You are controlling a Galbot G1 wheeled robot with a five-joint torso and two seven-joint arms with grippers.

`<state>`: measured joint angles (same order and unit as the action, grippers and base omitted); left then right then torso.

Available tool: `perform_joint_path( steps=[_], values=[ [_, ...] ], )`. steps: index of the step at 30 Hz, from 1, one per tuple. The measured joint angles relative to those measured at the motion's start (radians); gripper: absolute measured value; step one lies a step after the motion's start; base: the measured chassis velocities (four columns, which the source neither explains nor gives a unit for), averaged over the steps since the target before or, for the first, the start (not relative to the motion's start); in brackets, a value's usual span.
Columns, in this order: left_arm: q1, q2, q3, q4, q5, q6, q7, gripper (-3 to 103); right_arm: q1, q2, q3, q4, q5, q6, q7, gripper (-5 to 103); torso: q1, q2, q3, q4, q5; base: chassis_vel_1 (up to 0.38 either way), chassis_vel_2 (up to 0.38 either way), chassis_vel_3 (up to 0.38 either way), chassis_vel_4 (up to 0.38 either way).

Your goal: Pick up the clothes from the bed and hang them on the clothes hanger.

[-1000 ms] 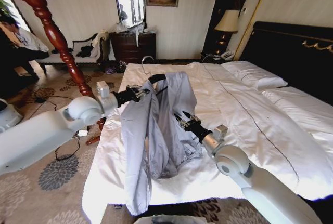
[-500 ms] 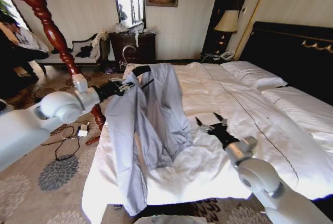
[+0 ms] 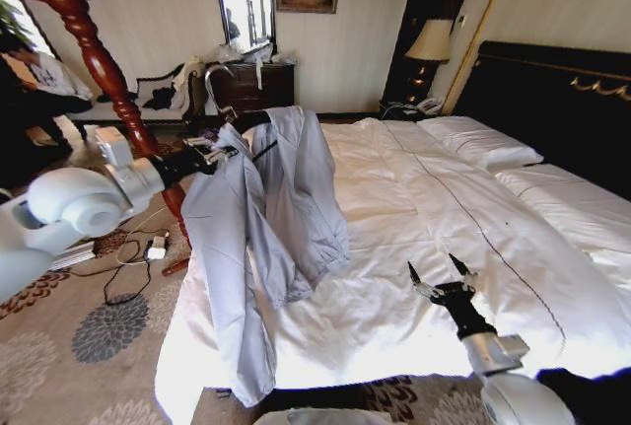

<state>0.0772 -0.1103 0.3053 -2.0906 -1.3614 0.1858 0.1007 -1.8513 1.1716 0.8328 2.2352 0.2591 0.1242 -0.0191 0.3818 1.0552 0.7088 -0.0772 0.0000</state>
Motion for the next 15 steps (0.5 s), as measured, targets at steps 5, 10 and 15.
perform_joint_path(
  steps=[5, 10, 15],
  values=[
    [-0.018, -0.011, -0.073, 0.019, -0.130, 0.105, -0.114, 15, 0.004, -0.002, -0.002, 0.000, 0.003, -0.001, 0.000, 100, 0.000, 0.000, 0.000, -0.0006, -0.0002, 0.000, 0.000, 0.000, 0.000],
    [-0.039, -0.056, -0.160, 0.053, -0.277, 0.203, -0.235, 15, 0.006, -0.004, -0.005, 0.000, 0.005, -0.003, 0.001, 100, 0.000, 0.000, 0.000, -0.0010, 0.0000, 0.000, 0.000, 0.000, 0.000],
    [-0.072, -0.097, -0.193, 0.094, -0.281, 0.358, -0.361, 15, 0.008, -0.006, -0.006, 0.001, 0.007, -0.005, 0.003, 100, 0.000, 0.000, 0.000, -0.0006, -0.0001, 0.000, 0.000, 0.000, 0.000]
  ],
)
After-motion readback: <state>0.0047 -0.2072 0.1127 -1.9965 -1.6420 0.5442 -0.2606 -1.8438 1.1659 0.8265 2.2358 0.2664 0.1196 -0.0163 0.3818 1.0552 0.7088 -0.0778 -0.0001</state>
